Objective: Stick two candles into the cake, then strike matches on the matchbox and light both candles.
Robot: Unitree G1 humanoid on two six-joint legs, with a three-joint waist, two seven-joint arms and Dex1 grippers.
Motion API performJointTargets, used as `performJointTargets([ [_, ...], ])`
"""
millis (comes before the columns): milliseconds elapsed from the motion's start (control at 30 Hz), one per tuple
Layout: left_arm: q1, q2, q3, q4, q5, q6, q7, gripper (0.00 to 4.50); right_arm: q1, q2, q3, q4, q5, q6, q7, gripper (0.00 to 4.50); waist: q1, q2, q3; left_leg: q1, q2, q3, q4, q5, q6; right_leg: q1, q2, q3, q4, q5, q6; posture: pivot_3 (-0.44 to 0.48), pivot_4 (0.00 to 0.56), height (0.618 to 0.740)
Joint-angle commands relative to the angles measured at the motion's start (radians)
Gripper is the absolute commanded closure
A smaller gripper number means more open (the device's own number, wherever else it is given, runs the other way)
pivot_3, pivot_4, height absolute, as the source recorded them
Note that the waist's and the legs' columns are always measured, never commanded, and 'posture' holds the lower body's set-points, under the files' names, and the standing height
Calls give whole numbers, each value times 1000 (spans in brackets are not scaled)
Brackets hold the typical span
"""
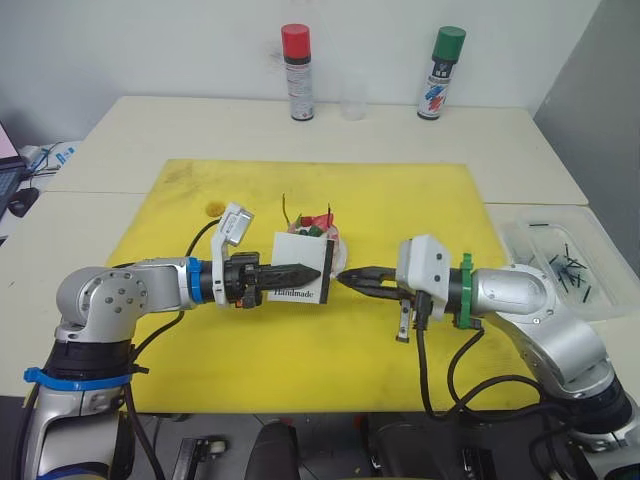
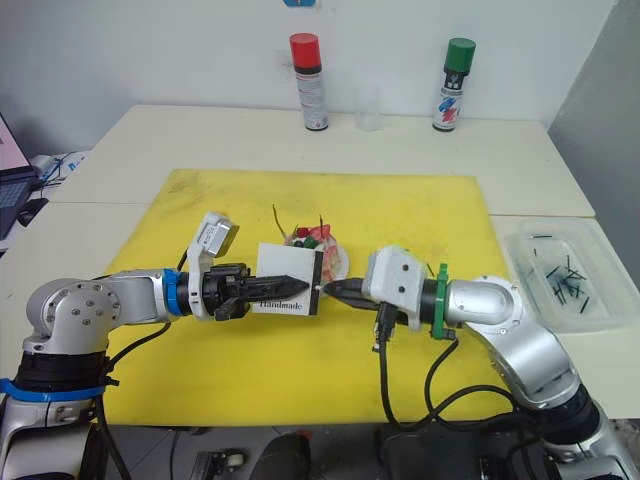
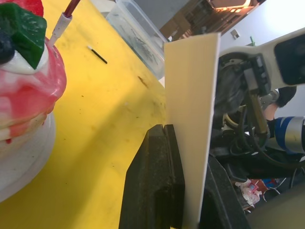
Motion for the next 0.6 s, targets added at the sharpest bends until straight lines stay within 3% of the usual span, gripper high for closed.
performJointTargets([
  [33,-17,7,2,-27,-3,-3,-21,4500,-26,-1,12,-2,-18,-34,17,4459,2,0,0,0,0,0,0,0,0,0,0,0,0,0,0,0,150,684],
  [600,-32,2,3,-6,0,15,-45,4500,-37,15,43,83,-86,-108,34,4459,7,0,0,0,0,-4,1,0,0,1,0,-4,0,0,0,0,150,684],
])
